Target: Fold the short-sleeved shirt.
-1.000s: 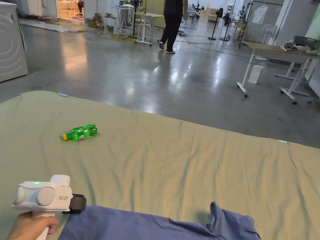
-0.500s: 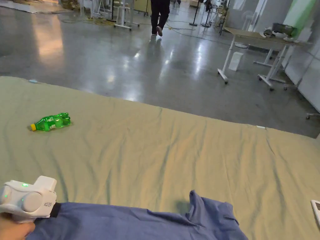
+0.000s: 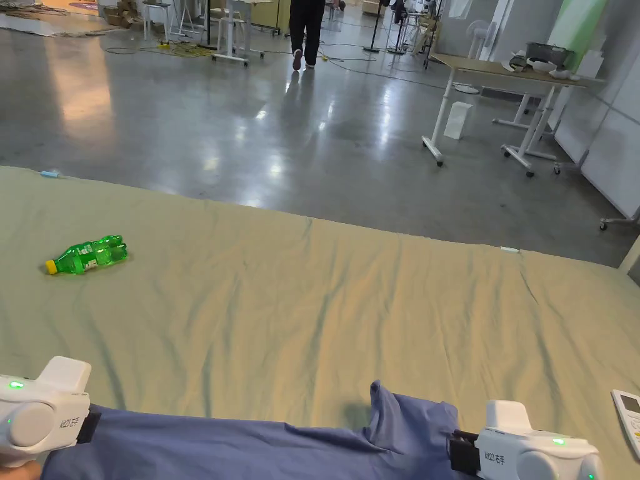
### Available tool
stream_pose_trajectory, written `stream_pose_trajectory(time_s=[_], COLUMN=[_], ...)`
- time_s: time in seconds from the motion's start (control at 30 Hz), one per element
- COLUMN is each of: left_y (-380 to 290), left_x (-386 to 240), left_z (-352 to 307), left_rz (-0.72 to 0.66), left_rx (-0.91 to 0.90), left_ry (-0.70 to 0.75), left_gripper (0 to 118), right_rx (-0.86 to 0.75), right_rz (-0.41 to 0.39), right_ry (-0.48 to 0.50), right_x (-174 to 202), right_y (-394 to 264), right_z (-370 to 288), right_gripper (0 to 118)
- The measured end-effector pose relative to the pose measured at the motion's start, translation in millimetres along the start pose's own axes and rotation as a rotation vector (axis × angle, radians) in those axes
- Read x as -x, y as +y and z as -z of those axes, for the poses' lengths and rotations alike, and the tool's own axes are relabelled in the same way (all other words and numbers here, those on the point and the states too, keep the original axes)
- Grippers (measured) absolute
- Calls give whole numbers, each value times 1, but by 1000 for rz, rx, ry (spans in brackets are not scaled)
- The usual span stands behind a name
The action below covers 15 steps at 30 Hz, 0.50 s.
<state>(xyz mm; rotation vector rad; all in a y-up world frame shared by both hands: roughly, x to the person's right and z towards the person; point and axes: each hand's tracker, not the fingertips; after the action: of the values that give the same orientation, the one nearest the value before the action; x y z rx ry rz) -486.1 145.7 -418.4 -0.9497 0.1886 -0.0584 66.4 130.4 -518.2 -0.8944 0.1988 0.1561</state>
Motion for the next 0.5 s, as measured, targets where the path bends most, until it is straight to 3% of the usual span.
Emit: stream_pose_trajectory(time_s=[0.07, 0.2, 0.33, 0.37, 0.5], left_y=[3, 5, 1, 0, -3], left_x=[6, 10, 9, 7, 6], left_z=[-5, -9, -11, -11, -18], left_rz=[-5, -7, -10, -12, -23], left_rx=[-10, -18, -17, -16, -24], left_ry=[2, 5, 6, 9, 8], left_gripper=[5, 5, 5, 5, 5], right_rx=[13, 69, 66, 63, 34], right_rz=[-7, -2, -42, -37, -42], right_ry=[-35, 9, -13, -15, -41], right_x=[4, 9, 23, 25, 32], right_y=[1, -5, -8, -8, -10], right_z=[3, 12, 21, 19, 6], right_gripper=[58, 48, 20, 8, 5])
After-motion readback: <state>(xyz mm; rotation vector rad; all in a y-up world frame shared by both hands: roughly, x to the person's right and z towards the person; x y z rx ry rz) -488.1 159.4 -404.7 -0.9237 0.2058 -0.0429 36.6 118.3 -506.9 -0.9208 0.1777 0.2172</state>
